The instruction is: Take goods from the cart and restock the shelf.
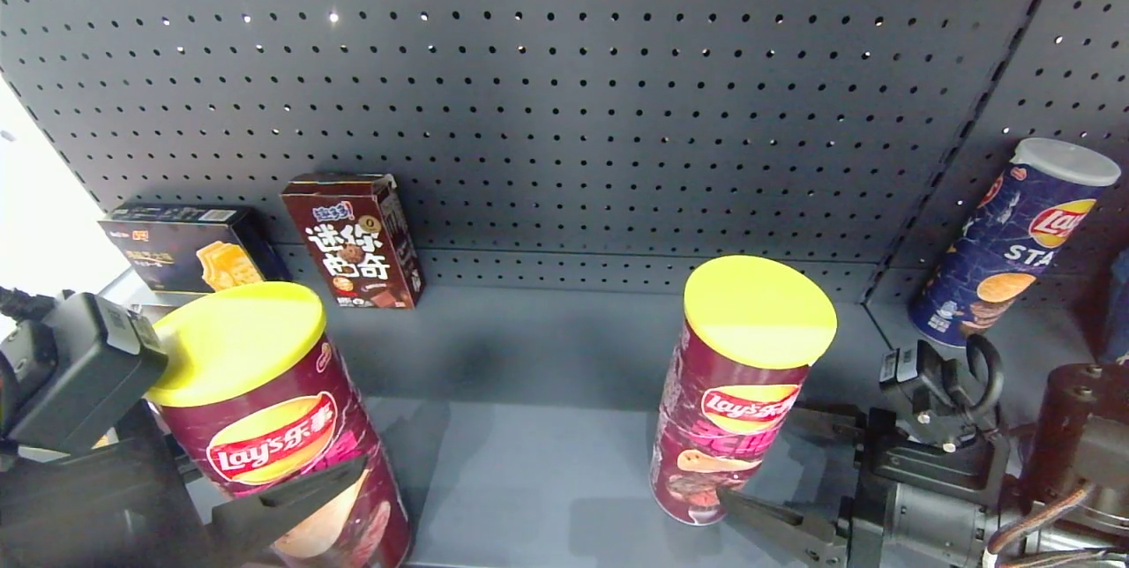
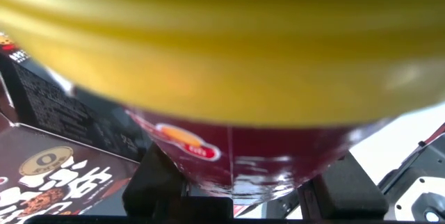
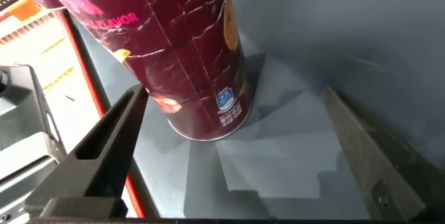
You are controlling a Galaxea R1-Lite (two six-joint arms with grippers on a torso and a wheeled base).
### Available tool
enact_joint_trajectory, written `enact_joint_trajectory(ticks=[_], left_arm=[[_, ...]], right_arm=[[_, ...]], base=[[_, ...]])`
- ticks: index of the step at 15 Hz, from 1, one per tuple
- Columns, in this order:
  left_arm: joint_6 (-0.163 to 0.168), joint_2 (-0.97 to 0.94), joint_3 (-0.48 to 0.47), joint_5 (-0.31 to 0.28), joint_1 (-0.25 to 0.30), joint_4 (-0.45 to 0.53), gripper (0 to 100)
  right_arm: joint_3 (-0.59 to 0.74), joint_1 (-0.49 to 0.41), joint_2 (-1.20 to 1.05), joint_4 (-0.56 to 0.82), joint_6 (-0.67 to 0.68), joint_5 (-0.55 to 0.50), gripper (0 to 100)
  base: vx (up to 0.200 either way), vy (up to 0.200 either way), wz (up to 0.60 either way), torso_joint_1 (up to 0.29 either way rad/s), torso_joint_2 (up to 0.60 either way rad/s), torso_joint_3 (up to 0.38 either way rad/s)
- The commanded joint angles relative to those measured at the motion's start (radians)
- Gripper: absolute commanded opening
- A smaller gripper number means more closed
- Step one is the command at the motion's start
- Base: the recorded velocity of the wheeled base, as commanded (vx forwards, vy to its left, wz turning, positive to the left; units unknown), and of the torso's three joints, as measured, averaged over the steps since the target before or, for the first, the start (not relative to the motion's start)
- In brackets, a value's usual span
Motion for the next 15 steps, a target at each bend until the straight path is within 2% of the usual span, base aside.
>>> enact_joint_trajectory(ticks=[1, 7, 10, 15], left_arm=[[0.0, -0.002, 0.002, 0.0, 0.0, 0.0, 0], [0.0, 0.0, 0.0, 0.0, 0.0, -0.002, 0], [0.0, 0.0, -0.005, 0.0, 0.0, -0.002, 0], [0.001, 0.003, -0.006, 0.0, -0.005, -0.002, 0]], right_arm=[[0.006, 0.008, -0.017, -0.002, -0.001, 0.0, 100], [0.026, 0.025, -0.279, 0.063, -0.019, -0.036, 100], [0.012, 0.063, -0.52, 0.265, -0.019, -0.123, 100], [0.032, 0.063, -0.807, 0.507, -0.019, -0.255, 100]], base=[[0.0, 0.0, 0.0, 0.0, 0.0, 0.0], [0.0, 0.0, 0.0, 0.0, 0.0, 0.0], [0.0, 0.0, 0.0, 0.0, 0.0, 0.0], [0.0, 0.0, 0.0, 0.0, 0.0, 0.0]])
